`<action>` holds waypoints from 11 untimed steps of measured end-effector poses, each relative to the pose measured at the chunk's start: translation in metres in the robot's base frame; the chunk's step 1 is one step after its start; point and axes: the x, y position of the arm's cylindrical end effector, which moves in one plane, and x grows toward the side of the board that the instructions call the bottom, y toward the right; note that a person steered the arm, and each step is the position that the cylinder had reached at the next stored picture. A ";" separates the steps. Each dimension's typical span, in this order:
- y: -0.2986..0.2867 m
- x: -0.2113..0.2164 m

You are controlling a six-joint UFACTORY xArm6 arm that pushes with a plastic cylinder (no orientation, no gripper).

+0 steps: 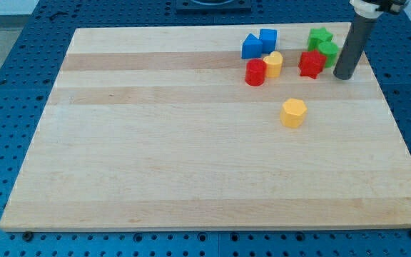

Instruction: Push the red star and yellow heart left a bit

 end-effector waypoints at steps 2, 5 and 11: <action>0.000 -0.010; -0.005 -0.022; -0.120 -0.022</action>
